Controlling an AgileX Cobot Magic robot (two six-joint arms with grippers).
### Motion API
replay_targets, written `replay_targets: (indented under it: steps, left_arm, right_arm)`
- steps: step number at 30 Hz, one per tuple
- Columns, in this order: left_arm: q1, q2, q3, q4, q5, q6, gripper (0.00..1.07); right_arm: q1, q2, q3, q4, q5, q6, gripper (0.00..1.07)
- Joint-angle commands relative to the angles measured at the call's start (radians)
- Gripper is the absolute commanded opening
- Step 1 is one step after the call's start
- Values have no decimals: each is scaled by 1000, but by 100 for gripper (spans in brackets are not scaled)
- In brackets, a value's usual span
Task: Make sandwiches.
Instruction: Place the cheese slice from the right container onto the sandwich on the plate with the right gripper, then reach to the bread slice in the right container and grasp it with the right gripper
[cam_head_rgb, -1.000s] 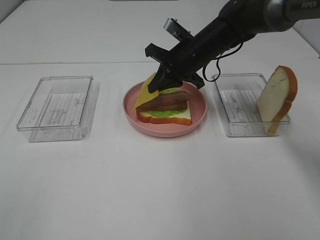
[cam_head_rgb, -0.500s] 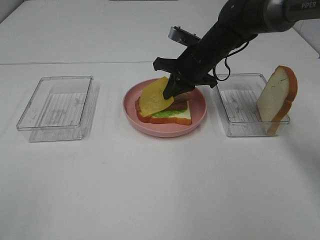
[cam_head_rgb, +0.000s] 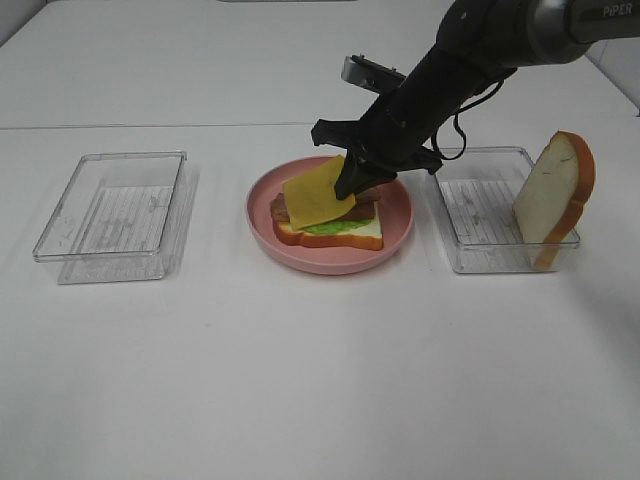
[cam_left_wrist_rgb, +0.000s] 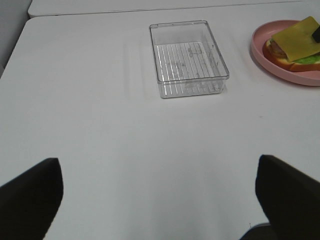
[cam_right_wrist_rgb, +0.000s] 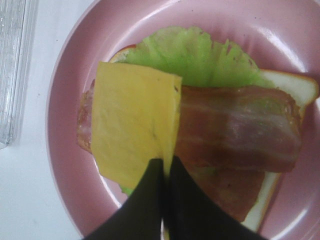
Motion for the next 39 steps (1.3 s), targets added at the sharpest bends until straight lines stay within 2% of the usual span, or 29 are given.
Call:
replay_targets:
  steps: [1, 4, 5, 6, 7, 8, 9, 10, 11, 12, 14, 15, 17, 18, 19, 21, 23, 31, 39]
  left_arm:
    - [1, -17, 0, -8, -6, -6, 100]
    - [1, -17, 0, -8, -6, -6, 100]
    - [1, -17, 0, -8, -6, -6, 100]
    - [1, -17, 0, -8, -6, -6, 100]
    - [1, -17, 0, -8, -6, -6, 100]
    - [1, -17, 0, -8, -6, -6, 100]
    - [1, -17, 0, -8, -6, -6, 100]
    - [1, -17, 0, -8, -6, -6, 100]
    - [1, -17, 0, -8, -6, -6, 100]
    - [1, -17, 0, -8, -6, -6, 100]
    - [1, -17, 0, -8, -6, -6, 100]
    - [1, -17, 0, -8, -6, -6, 100]
    - [1, -17, 0, -8, -6, -6, 100]
    - [1, -17, 0, -8, -6, -6, 100]
    - [1, -17, 0, -8, -6, -6, 100]
    - [1, -17, 0, -8, -6, -6, 100]
    - [1, -17, 0, -8, -6, -6, 100]
    - [1, -17, 0, -8, -6, -6, 100]
    - [1, -17, 0, -8, -6, -6, 100]
  right_arm:
    - [-1, -12, -4, -9, -7, 0, 0]
    - [-1, -12, -4, -10, -7, 0, 4]
    - [-1, -17, -4, -18, -6, 0, 17]
    - [-1, -29, -4, -39, -6, 1, 35]
    - [-1, -29, -4, -39, -6, 1, 35]
    - [-1, -37, -4, -50, -6, 7, 48]
    - [-1, -59, -4, -92, -22, 28, 71]
    - [-1, -59, -4, -92, -22, 28, 71]
    - [-1, -81, -4, -136, -29, 51, 87]
    - [-1, -81, -4, -136, -29, 51, 87]
    - [-1, -119, -4, -223, -27, 99, 98]
    - [-1, -119, -4, -223, -27, 99, 98]
    - [-1, -160, -4, -323, -12, 158, 99]
    - [-1, -160, -4, -323, -12, 158, 99]
    - [-1, -189, -4, -387, 4, 215, 99]
    - [-1, -200, -7, -412, 15, 252, 99]
    - [-1, -237, -18, -489, 66, 340, 99]
    - [-1, -339, -59, -608, 265, 412, 99]
    - [-1, -391, -109, -658, 456, 386, 98]
